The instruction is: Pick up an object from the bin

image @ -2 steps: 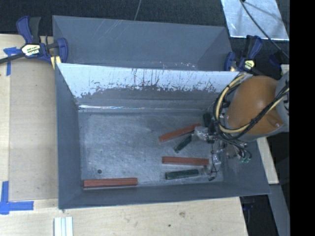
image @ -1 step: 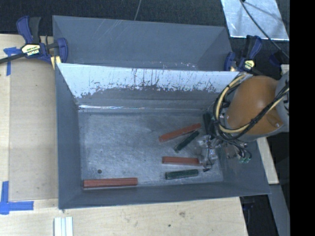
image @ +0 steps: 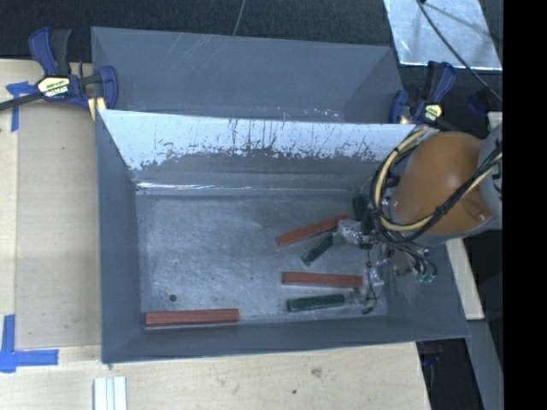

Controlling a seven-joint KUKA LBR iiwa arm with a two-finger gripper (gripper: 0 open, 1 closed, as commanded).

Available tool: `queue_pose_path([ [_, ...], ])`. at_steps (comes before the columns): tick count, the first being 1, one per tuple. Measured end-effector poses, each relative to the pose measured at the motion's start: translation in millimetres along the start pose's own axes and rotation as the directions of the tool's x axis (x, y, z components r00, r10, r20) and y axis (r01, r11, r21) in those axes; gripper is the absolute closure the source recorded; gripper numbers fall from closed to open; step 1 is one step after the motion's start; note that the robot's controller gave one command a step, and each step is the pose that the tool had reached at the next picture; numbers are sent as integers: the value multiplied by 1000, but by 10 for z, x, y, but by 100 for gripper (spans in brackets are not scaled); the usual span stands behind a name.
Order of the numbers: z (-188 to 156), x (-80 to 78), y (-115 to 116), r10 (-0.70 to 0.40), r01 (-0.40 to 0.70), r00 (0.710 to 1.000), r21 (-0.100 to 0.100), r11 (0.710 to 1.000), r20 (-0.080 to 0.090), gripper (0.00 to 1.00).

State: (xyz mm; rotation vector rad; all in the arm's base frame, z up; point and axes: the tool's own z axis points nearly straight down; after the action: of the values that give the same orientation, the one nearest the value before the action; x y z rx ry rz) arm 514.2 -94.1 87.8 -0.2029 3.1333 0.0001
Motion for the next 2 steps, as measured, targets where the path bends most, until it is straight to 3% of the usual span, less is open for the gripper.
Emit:
queue_pose_path([
  [1, 0, 0, 0, 0, 0, 1000, 0, 1000, 0, 100],
  [2, 0, 0, 0, 0, 0, 1000, 0, 1000, 0, 0],
])
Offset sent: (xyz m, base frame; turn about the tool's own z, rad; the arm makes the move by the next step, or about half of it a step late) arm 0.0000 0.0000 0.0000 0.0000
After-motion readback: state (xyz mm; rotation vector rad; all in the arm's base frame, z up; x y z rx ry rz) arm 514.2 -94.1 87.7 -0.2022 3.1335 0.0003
